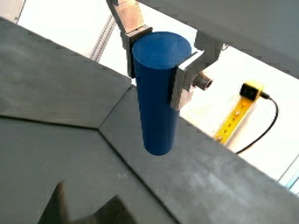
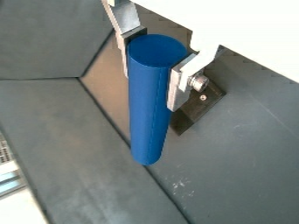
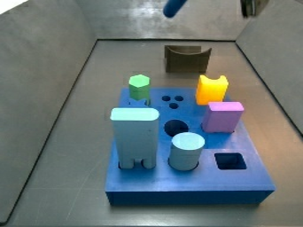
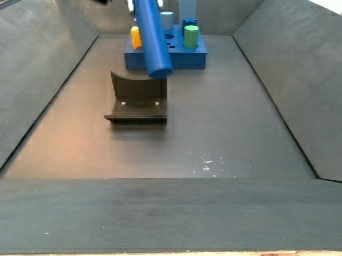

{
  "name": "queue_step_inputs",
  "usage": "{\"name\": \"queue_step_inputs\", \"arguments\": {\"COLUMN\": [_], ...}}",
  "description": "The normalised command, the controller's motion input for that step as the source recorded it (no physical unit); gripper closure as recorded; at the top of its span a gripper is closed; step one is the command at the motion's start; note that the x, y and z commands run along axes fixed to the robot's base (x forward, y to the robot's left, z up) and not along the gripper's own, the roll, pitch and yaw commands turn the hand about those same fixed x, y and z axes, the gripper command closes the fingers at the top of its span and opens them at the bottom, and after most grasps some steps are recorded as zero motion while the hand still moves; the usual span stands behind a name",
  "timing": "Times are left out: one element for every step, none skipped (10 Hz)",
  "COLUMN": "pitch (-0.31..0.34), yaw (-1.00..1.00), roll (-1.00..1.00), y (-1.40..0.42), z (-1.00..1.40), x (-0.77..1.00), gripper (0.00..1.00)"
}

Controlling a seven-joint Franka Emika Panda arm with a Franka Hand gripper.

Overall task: Pick up the round object. Move up. Place the round object on the fixture. Regrasp the round object. Move to above the board. Insert the round object.
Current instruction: Move to above the board.

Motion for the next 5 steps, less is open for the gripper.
{"name": "queue_step_inputs", "arguments": {"pitch": [-0.055,-0.026,0.003,0.031,0.058], "yaw": [-0.05,-0.06,-0.07,-0.06,-0.05], "roll": [-0.04,-0.04,-0.05,-0.05,-0.07], "y": [0.11,0.10,0.09,0.08,0.08], "z": [1.00,1.00,1.00,1.00,1.00], "x": [-0.13,-0.13,-0.12,-0.12,-0.11], "gripper": [1.00,1.00,1.00,1.00,1.00]}}
